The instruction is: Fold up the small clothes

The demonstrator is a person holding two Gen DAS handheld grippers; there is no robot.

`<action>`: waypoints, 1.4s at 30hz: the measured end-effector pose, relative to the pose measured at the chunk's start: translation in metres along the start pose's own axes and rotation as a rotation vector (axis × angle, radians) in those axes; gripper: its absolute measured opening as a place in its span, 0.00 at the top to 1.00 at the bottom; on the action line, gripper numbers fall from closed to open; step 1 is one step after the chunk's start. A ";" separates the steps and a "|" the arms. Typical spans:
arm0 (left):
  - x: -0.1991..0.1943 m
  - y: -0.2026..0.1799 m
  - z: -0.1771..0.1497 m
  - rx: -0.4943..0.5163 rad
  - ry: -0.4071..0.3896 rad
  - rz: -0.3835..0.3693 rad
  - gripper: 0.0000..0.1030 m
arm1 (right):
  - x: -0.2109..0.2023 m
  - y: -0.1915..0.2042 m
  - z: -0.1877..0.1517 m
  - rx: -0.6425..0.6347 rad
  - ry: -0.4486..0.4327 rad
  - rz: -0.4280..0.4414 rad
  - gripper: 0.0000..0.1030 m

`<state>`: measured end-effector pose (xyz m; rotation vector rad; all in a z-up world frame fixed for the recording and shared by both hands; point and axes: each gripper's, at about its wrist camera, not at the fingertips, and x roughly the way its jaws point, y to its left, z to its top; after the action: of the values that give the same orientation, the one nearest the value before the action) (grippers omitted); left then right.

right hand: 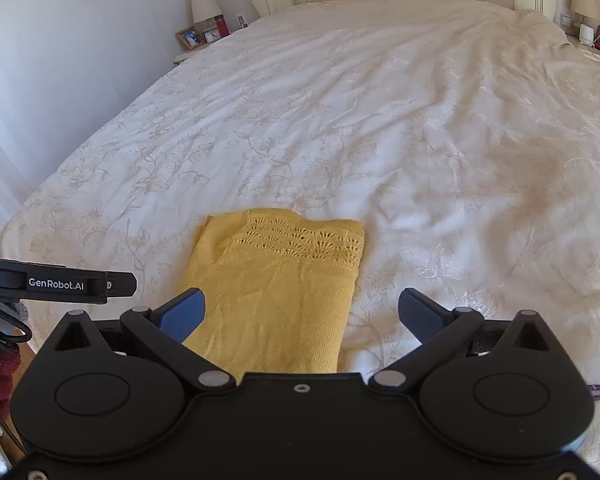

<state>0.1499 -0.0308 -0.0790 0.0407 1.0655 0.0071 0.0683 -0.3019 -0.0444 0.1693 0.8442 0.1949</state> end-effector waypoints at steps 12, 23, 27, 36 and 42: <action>-0.007 -0.007 -0.006 0.032 0.036 0.014 0.03 | 0.010 -0.003 0.001 0.081 0.114 -0.053 0.01; -0.003 -0.008 -0.008 0.016 0.076 -0.007 0.03 | 0.019 -0.003 -0.004 0.102 0.184 -0.049 0.01; 0.000 -0.008 -0.009 0.018 0.096 -0.014 0.03 | 0.019 -0.005 -0.006 0.112 0.194 -0.053 0.01; 0.007 -0.012 -0.013 0.032 0.138 -0.033 0.04 | 0.020 -0.006 -0.006 0.117 0.205 -0.057 0.01; 0.010 -0.015 -0.017 0.035 0.162 -0.041 0.04 | 0.021 -0.006 -0.007 0.119 0.215 -0.052 0.01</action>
<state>0.1396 -0.0449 -0.0963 0.0501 1.2281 -0.0462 0.0771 -0.3021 -0.0657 0.2408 1.0739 0.1147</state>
